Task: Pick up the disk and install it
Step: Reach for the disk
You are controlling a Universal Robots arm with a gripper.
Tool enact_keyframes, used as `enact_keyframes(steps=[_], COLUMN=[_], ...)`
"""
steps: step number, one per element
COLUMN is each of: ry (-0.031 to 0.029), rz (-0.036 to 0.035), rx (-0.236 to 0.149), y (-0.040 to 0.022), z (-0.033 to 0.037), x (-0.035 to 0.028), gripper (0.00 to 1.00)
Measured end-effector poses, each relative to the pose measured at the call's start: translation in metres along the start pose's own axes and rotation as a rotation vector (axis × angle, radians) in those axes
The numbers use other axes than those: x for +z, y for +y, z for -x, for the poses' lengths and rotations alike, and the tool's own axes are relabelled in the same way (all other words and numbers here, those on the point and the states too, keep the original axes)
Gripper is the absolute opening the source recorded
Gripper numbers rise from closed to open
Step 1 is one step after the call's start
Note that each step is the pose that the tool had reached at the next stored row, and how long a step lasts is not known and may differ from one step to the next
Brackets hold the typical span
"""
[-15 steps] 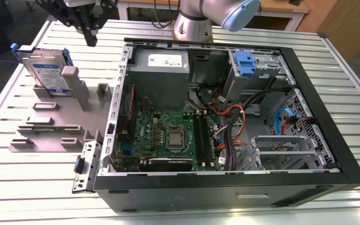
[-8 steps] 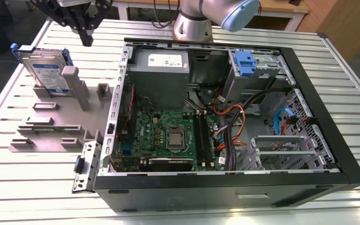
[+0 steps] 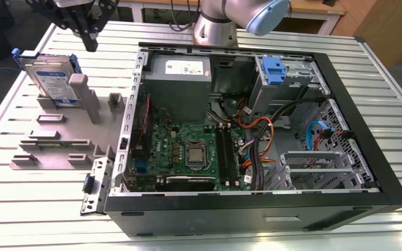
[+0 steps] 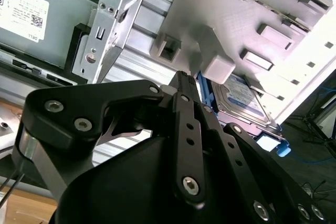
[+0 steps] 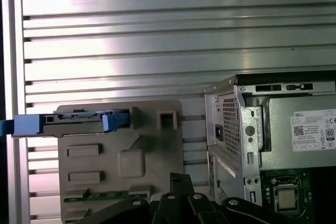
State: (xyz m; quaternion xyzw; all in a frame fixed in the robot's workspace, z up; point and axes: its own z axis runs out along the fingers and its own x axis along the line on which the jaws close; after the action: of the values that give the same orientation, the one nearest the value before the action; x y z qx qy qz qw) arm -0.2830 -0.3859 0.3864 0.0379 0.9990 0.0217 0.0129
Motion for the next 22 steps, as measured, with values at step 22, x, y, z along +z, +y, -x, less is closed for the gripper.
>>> enact_keyframes(steps=[22], ry=[-0.0001], rz=[0.0001], rx=[0.0], y=[0.0051], z=[-0.0225], x=[0.0022], gripper=[0.11])
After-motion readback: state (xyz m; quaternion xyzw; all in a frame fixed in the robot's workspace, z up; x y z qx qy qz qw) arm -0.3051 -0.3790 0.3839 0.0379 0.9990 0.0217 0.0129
